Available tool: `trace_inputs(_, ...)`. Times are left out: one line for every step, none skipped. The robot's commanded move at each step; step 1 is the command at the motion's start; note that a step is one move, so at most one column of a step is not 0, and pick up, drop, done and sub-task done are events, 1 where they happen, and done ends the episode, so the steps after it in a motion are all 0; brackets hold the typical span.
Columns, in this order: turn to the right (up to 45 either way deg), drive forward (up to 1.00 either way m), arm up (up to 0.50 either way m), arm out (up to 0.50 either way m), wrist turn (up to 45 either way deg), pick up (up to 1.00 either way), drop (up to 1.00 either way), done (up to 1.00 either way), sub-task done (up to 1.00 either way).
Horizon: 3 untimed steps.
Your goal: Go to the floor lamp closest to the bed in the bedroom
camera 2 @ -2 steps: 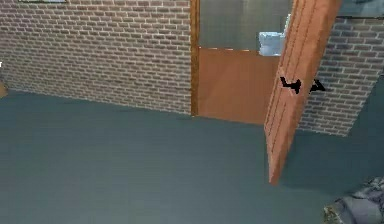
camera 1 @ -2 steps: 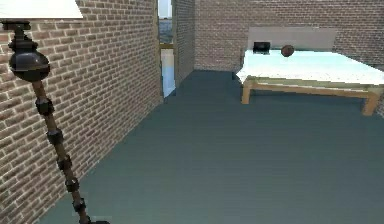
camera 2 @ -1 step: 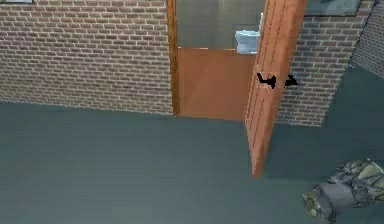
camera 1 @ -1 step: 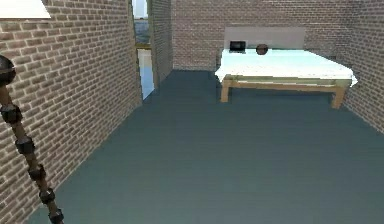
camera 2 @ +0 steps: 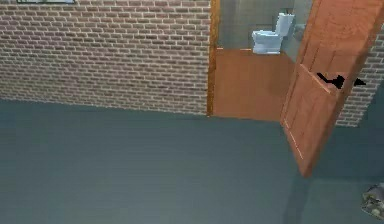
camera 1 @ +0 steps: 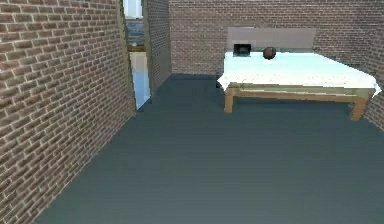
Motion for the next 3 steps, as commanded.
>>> trace_inputs(-45.0,0.0,0.0,0.0,0.0,0.0,0.0,0.0,0.0)
trace_inputs(-15.0,0.0,0.0,0.0,0.0,0.0,0.0,0.0,0.0)
trace_inputs(0.0,0.0,0.0,0.0,0.0,0.0,0.0,1.0,0.0)
